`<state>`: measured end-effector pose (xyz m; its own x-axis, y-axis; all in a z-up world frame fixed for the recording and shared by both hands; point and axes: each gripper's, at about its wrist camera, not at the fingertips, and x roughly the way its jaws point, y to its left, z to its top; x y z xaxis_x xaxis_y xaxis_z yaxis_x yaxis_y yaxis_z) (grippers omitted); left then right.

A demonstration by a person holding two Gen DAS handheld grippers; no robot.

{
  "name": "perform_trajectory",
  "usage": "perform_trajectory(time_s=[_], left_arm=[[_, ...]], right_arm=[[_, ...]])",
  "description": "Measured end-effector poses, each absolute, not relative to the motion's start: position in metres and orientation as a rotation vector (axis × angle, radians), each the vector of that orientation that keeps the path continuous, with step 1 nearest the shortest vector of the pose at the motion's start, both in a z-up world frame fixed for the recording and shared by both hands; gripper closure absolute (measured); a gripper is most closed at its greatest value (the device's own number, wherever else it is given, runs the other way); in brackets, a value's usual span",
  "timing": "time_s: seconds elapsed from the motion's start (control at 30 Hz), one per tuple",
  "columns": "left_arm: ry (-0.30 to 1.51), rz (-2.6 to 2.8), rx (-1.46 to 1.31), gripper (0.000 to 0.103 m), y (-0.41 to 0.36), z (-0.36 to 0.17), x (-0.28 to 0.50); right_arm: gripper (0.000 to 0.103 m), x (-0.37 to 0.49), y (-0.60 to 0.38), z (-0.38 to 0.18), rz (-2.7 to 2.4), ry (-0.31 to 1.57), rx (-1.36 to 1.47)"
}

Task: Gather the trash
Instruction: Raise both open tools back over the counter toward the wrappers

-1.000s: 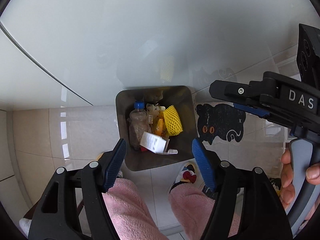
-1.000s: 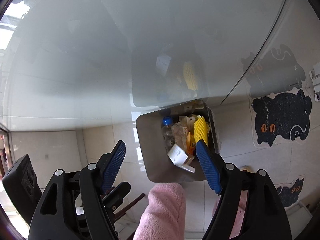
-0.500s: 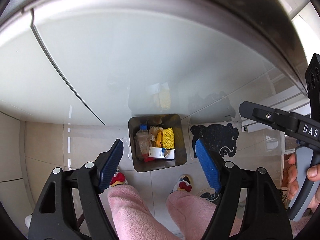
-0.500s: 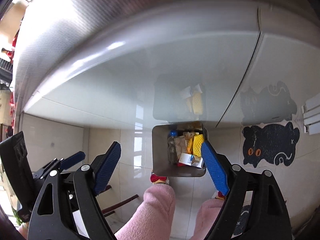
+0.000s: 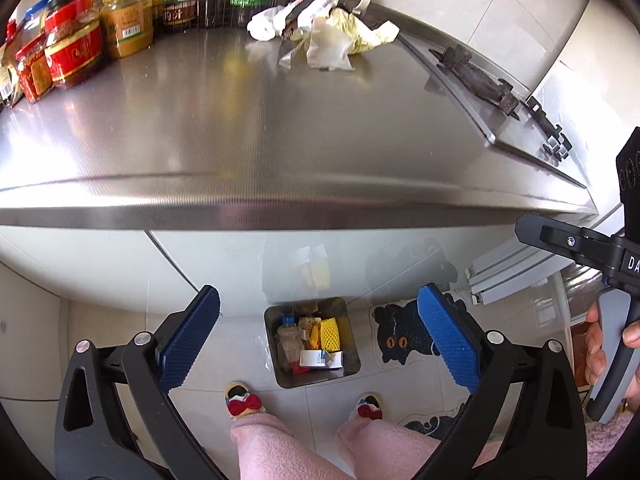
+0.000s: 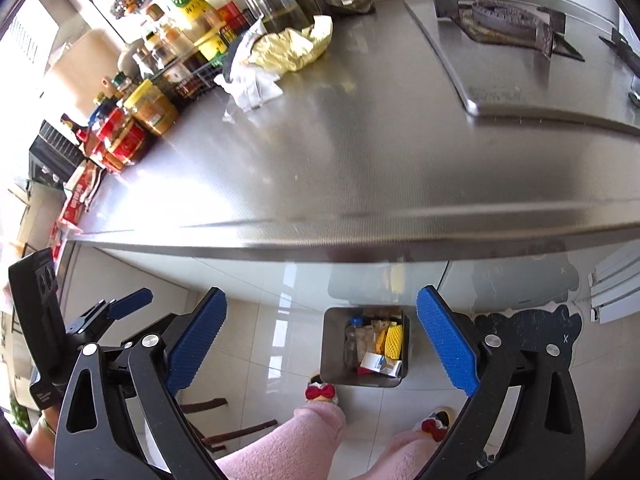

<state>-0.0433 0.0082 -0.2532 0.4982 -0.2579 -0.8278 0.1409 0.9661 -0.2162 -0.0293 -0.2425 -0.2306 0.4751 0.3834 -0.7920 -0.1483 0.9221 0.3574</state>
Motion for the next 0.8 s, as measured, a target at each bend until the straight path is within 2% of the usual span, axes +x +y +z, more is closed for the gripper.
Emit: perform_trajectory(time_s=[0.33, 0.8], left_arm=[[0.889, -0.258, -0.102, 0.008, 0.014, -0.192, 0.021], [0.882, -0.254, -0.112, 0.008, 0.007, -0.202, 0.133]], right_arm=[[0.006, 0.047, -0.246, -0.194, 0.293, 0.943, 0.274], [0.007, 0.171, -0.233, -0.204, 0.298, 0.936, 0.373]])
